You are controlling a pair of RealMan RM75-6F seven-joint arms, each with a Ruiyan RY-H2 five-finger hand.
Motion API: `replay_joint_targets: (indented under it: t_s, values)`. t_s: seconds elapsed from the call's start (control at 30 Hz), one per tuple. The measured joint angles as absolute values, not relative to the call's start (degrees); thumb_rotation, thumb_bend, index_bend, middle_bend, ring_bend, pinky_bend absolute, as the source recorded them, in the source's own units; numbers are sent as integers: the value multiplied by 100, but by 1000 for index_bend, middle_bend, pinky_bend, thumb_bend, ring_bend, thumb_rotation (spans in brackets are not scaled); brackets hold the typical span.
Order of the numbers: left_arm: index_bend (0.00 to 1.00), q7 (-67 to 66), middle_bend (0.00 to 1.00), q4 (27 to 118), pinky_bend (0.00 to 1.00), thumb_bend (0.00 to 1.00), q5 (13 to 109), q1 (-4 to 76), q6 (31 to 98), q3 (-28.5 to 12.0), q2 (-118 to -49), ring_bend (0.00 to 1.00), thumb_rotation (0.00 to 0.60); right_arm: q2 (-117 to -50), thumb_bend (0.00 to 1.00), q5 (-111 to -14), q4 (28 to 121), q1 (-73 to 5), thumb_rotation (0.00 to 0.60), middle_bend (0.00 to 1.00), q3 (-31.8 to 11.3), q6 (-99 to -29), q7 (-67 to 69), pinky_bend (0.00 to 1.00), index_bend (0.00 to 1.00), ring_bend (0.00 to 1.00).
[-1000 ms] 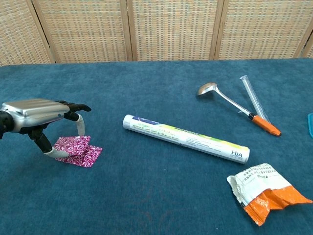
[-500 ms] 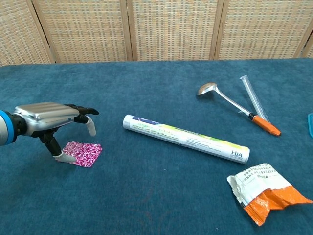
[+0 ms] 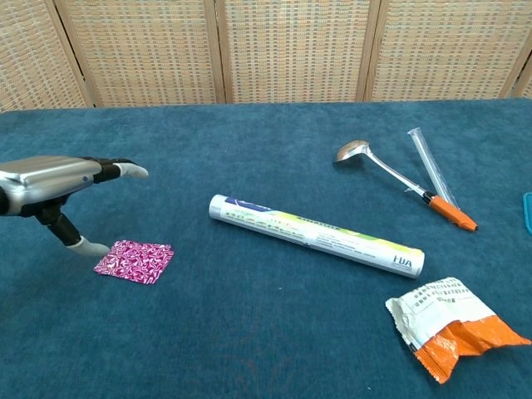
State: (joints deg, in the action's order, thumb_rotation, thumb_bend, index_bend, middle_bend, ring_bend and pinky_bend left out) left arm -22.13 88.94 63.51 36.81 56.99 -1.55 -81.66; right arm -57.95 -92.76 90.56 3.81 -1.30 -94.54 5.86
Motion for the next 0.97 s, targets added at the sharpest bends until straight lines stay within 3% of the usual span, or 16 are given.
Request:
replay_joint_targets:
  t_s: [0.4, 0.67, 0.97]
  values:
    - [33, -1509, 0, 9384, 0, 204, 7217, 2539, 7510, 88, -7426, 0, 514, -5847, 2, -9272, 9037, 240, 600, 210, -143, -9247, 548, 0, 218, 0]
    - [34, -827, 0, 9570, 0, 202, 8016, 1288, 8973, 535, -6893, 0, 514, -5859, 2, -9309, 9115, 144, 600, 210, -140, -9147, 418, 0, 218, 0]
    - [35, -445, 0, 9565, 0, 201, 8075, 656, 9218, 693, -6580, 0, 515, -5885, 2, -9311, 9119, 123, 600, 210, -123, -9132, 416, 0, 218, 0]
